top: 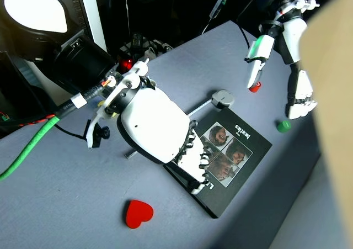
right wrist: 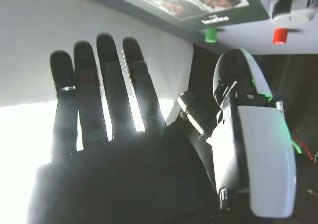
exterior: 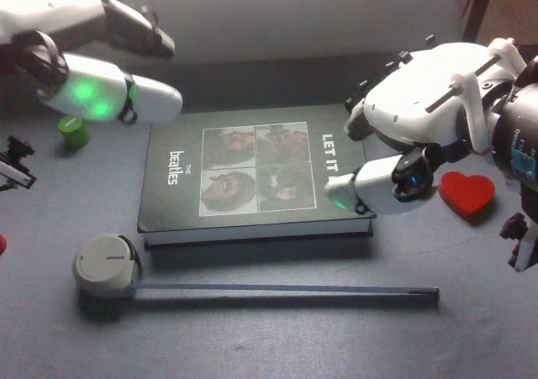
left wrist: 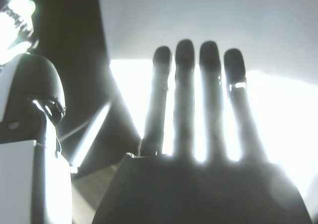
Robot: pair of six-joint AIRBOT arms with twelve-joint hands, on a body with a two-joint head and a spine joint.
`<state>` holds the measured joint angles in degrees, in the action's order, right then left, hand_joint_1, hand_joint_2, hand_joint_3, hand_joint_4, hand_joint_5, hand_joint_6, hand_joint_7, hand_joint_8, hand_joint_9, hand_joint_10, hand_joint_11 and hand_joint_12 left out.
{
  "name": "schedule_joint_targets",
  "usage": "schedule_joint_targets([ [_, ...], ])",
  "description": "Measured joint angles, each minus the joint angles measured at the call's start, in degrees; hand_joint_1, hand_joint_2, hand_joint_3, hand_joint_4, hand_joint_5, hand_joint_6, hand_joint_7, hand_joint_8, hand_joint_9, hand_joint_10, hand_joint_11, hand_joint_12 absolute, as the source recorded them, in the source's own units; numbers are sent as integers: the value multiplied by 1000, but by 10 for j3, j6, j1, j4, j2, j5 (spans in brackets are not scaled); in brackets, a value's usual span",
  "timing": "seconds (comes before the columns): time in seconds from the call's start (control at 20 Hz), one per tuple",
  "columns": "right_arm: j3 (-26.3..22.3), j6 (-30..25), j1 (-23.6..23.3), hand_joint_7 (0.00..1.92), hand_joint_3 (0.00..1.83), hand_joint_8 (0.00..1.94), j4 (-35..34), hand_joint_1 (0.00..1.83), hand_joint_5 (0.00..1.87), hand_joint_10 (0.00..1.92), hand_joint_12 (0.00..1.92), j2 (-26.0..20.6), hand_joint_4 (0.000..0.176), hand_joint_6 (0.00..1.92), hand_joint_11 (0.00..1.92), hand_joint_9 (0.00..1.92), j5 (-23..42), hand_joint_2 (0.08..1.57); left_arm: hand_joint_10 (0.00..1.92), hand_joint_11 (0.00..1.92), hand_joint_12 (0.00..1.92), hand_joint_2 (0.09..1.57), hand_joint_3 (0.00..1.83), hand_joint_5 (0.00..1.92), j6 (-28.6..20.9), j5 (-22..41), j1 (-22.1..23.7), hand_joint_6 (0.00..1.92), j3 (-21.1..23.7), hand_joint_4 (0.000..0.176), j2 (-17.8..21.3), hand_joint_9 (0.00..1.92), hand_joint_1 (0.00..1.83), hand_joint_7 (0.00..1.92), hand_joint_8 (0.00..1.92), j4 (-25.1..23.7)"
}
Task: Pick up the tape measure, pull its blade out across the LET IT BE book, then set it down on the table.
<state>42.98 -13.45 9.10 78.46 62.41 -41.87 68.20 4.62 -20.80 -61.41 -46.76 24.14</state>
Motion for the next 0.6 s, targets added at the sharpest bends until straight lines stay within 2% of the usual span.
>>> schedule_joint_targets([
  [0.05,0,-2,0,773,0,1130,0,536,710,1519,1716,0,0,985,768,761,-3,1153,770,609,1099,1041,3,998,85,-9,5,176,9,0,-5,785,567,878,491,43],
  [0.1,0,-3,0,756,0,1620,0,608,653,1841,1880,0,0,1521,930,848,-6,1163,1341,707,1407,1045,1,870,120,-8,7,887,20,0,-6,728,610,744,1161,69],
  [0.15,0,-3,0,792,2,1877,0,656,675,1905,1913,0,0,1841,1107,952,-8,1176,1716,791,1734,1048,1,813,160,5,12,1431,33,0,-13,763,676,747,1597,103],
  [0.2,0,-3,0,896,0,1928,0,722,776,1918,1919,0,0,1905,1339,1108,-8,1176,1880,945,1884,1056,1,821,184,22,18,1798,40,0,-20,903,751,823,1856,136],
  [0.25,0,-3,0,1084,0,1938,0,756,895,1920,1921,0,0,1918,1559,1329,-7,1182,1913,1051,1914,1069,3,892,249,43,29,1896,47,0,-30,1001,793,930,1908,209],
  [0.3,-1,-4,0,1273,6,1940,0,767,1054,1921,1921,0,0,1920,1718,1516,-7,1208,1919,1149,1920,1107,8,1009,319,64,38,1916,54,0,-36,1085,797,1039,1918,294],
  [0.35,-2,-4,0,1407,0,1941,0,753,1209,1921,1921,0,0,1921,1773,1598,-8,1242,1921,1289,1921,1156,11,1162,376,87,41,1920,62,0,-42,1233,781,1194,1920,366],
  [0.4,-2,-3,0,1464,0,1941,0,743,1314,1921,1921,0,118,1921,1783,1616,-10,1266,1921,1409,1921,1200,5,1245,443,127,41,1921,79,0,-45,1363,760,1298,1921,449],
  [0.45,-2,-4,0,1478,5,1941,0,733,1353,1921,1921,0,164,1921,1785,1617,-11,1287,1921,1517,1921,1253,0,1304,509,163,41,1921,99,0,-46,1465,726,1378,1921,506],
  [0.5,-2,-4,0,1480,11,1941,0,734,1360,1921,1921,0,174,1921,1786,1616,-11,1303,1921,1580,1921,1281,3,1331,577,205,43,1921,124,0,-48,1518,700,1429,1921,552],
  [0.55,-2,-4,0,1478,12,1941,0,744,1339,1921,1921,0,176,1921,1790,1618,-10,1315,1921,1594,1921,1296,7,1337,664,263,55,1921,151,0,-55,1524,676,1439,1921,621],
  [0.6,-3,-5,0,1478,10,1941,1,756,1314,1921,1921,0,176,1921,1796,1626,-7,1323,1921,1598,1921,1303,8,1339,715,308,61,1921,170,0,-61,1525,660,1445,1921,666],
])
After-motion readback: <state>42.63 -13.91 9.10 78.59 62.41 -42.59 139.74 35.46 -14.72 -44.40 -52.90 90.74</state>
